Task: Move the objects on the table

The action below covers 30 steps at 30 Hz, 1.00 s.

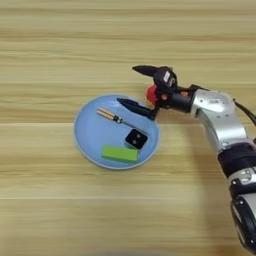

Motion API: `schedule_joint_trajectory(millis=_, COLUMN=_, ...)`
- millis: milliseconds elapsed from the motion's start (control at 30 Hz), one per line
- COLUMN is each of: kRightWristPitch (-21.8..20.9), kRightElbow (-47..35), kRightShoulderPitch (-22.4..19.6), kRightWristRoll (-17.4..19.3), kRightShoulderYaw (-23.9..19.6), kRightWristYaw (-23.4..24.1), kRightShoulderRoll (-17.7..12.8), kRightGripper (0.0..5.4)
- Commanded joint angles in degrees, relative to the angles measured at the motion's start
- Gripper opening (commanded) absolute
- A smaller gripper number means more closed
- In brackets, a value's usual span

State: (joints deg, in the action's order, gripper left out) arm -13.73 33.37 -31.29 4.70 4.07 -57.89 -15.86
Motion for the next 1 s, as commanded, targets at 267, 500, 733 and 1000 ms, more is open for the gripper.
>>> schedule_joint_trajectory(millis=267, kRightWristPitch=5.2, kRightElbow=-5.6, kRightShoulderPitch=-0.4, kRightWristRoll=-1.9, kRightShoulderYaw=3.8, kRightWristYaw=2.1, kRightShoulderRoll=0.0, kRightGripper=5.38)
schedule_joint_trajectory(millis=500, kRightWristPitch=7.9, kRightElbow=-3.2, kRightShoulderPitch=-0.6, kRightWristRoll=-4.5, kRightShoulderYaw=6.6, kRightWristYaw=3.3, kRightShoulderRoll=1.4, kRightGripper=5.38)
schedule_joint_trajectory(millis=733, kRightWristPitch=10.4, kRightElbow=0.9, kRightShoulderPitch=-3.3, kRightWristRoll=-6.6, kRightShoulderYaw=8.1, kRightWristYaw=5.6, kRightShoulderRoll=3.3, kRightGripper=5.05)
schedule_joint_trajectory(millis=1000, kRightWristPitch=12.6, kRightElbow=1.9, kRightShoulderPitch=-3.7, kRightWristRoll=-7.7, kRightShoulderYaw=9.5, kRightWristYaw=5.1, kRightShoulderRoll=3.6, kRightGripper=4.16)
